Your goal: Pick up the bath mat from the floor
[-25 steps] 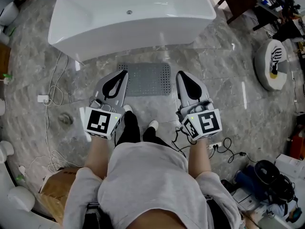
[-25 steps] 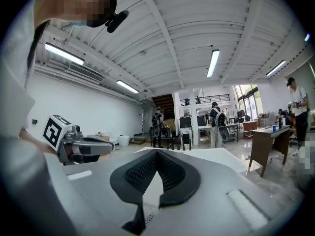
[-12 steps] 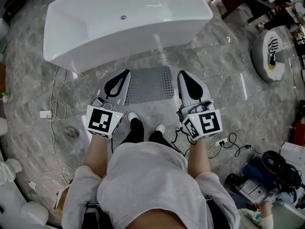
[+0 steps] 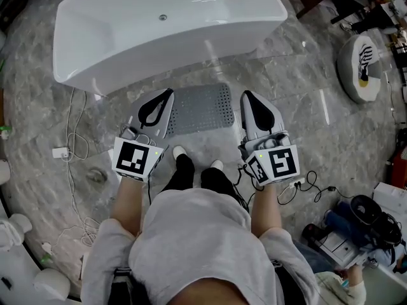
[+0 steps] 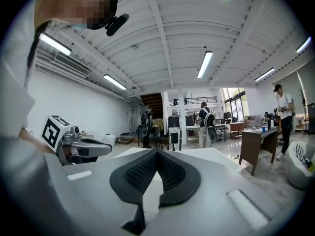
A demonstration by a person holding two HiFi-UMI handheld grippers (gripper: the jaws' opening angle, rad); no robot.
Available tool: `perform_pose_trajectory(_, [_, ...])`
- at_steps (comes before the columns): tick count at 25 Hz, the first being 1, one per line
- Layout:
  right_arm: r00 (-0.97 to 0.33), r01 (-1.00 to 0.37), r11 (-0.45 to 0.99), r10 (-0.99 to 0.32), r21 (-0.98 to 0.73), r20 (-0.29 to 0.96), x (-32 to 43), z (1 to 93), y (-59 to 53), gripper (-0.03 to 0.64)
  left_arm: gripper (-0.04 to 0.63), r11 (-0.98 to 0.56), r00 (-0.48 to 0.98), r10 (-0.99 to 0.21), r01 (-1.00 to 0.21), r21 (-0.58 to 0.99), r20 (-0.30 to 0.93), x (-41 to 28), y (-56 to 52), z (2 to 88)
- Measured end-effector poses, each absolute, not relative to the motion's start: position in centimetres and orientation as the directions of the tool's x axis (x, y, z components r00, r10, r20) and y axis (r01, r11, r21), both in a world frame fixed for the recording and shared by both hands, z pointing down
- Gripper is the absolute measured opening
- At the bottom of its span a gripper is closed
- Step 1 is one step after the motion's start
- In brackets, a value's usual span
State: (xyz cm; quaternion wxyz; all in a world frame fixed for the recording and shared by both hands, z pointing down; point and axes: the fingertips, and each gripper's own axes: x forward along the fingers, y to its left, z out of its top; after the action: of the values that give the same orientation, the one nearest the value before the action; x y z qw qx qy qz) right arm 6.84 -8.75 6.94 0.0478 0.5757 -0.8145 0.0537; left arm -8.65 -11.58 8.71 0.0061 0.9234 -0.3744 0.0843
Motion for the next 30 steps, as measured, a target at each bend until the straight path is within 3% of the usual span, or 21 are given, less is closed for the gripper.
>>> perform_pose_trajectory(17, [-0.413,-0.910,0.409,-0.893,-0.062,0.180,8.9,11.7,-11.9,-0.002,0.000,-0.683,0.658,-0.707,-0.730,-0.008,0.258,-7.0,-12.3,14.5])
perform_pose_trajectory(30, [-0.452,-0.890,0.454,-0.872,-0.034,0.189,10.3,24.2,-14.5,-0.001,0.001,-0.693,0.659,-0.696,-0.721,-0.025,0.286,-6.0,-14.2,26.8])
